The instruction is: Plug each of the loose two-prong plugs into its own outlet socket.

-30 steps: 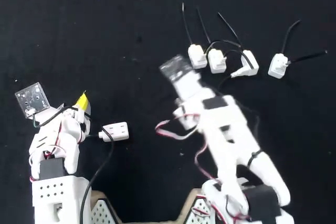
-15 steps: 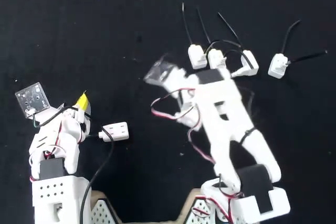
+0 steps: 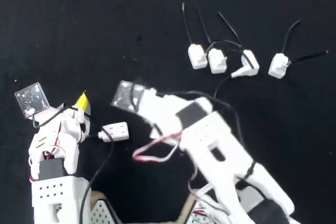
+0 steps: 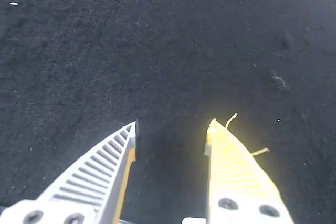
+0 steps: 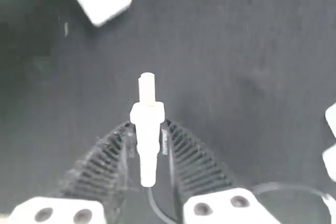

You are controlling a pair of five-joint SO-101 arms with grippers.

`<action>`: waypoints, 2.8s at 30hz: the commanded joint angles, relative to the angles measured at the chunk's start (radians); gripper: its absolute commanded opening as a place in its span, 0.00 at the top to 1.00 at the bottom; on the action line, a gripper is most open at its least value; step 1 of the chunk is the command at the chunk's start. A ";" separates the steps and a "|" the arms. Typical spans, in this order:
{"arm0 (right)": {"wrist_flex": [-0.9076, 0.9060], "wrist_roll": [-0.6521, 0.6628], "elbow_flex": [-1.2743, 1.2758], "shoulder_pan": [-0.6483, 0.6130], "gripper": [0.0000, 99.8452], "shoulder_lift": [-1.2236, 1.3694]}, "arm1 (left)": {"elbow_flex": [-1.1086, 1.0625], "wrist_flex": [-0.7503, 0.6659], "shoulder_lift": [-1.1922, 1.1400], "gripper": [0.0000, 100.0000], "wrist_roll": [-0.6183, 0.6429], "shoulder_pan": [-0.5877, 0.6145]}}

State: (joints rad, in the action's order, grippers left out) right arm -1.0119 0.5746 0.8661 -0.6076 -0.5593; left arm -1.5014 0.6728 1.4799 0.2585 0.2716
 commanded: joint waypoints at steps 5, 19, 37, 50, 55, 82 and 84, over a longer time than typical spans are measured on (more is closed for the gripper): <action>0.549 -0.279 0.245 -0.112 0.99 -0.048 | 0.004 -0.006 0.014 0.78 0.018 -0.002; 0.663 -0.450 0.338 -0.118 0.99 -0.053 | -0.001 0.000 0.014 0.78 0.011 -0.240; 0.655 -0.450 0.337 -0.221 0.99 -0.056 | -0.042 0.002 0.014 0.78 -0.133 -0.357; 0.531 -0.450 0.389 -0.219 0.99 -0.321 | -0.045 0.002 0.014 0.78 -0.138 -0.355; 0.532 -0.450 0.438 -0.218 0.99 -0.412 | -0.045 0.002 0.014 0.78 -0.138 -0.355; 0.493 -0.416 0.452 -0.153 0.99 -0.526 | -0.053 -0.005 0.014 0.78 -0.138 -0.354; 0.488 -0.416 0.456 -0.153 0.99 -0.524 | -0.044 -0.008 0.015 0.78 -0.138 -0.348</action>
State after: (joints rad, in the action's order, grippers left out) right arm -0.5224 0.1511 1.3326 -0.7933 -1.0487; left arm -1.5581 0.6713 1.4952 0.1343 -0.0736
